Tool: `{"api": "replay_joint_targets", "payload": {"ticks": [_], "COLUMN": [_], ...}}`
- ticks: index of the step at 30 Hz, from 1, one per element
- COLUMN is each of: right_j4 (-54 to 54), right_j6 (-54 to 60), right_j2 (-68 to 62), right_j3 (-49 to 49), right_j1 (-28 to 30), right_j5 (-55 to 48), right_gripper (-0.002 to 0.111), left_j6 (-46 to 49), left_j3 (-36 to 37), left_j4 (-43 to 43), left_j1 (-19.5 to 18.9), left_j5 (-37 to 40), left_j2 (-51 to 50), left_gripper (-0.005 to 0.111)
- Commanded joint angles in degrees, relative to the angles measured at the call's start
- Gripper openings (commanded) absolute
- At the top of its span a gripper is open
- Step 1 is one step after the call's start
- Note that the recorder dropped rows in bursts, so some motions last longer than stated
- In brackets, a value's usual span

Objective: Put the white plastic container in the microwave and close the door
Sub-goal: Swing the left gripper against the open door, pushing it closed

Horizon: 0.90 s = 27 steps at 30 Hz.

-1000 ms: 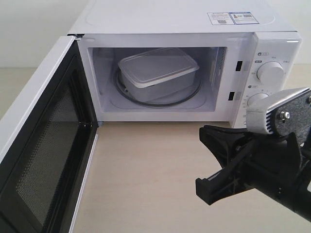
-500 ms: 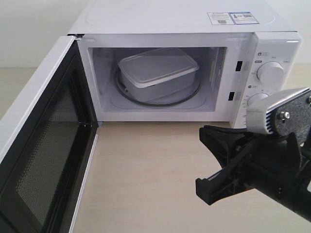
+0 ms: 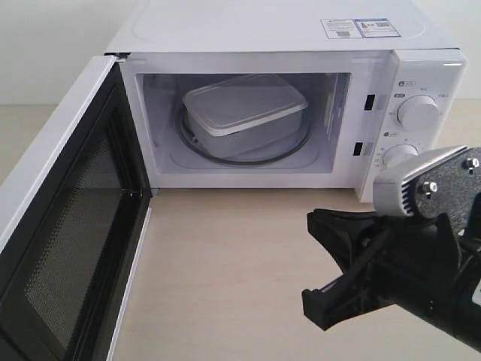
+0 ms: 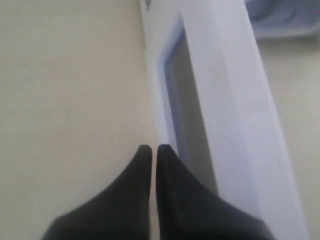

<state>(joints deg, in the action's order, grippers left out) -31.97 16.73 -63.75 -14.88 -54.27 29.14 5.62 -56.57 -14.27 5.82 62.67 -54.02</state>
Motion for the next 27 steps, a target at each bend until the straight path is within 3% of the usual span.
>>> {"api": "replay_joint_targets", "payload": {"ticks": [1, 8, 10, 15, 19, 23, 27], "right_j4": [-5.7, -23.6, -24.5, -24.5, -24.5, -22.0, -21.4], "right_j6": [3.1, 24.3, 29.5, 31.3, 31.7, 32.0, 33.3], "right_j2": [0.8, 10.0, 15.4, 26.1, 28.7, 28.6, 28.5], "right_j3": [0.1, 0.1, 0.1, 0.1, -0.2, -3.7, -7.5], "right_j1": [-0.2, -0.2, -0.2, -0.2, -0.2, -0.2, -0.2], "right_j5": [-1.0, 2.4, 2.4, -1.1, -2.4, -13.5, -16.5], "right_gripper": [0.0, 0.0, 0.0, 0.0, 0.0, 0.0, 0.0], "left_j6": [3.9, 9.5, 15.9, 21.9, 25.5, 26.7, 31.6], "left_j3": [-3.1, -3.1, -3.1, -3.1, -3.1, -3.1, -3.1], "left_j4": [-7.6, -11.8, -18.3, -23.9, -27.1, -27.8, -31.0], "left_j1": [-0.1, 0.1, 0.1, 0.2, 3.8, 8.2, 10.8], "left_j5": [7.3, 7.3, 7.3, 7.3, 6.9, -2.1, -11.9], "left_j2": [-7.9, -13.3, -14.8, -18.7, -23.3, -27.4, -28.0], "left_gripper": [0.004, 0.004, 0.004, 0.004, 0.004, 0.004, 0.004]}}
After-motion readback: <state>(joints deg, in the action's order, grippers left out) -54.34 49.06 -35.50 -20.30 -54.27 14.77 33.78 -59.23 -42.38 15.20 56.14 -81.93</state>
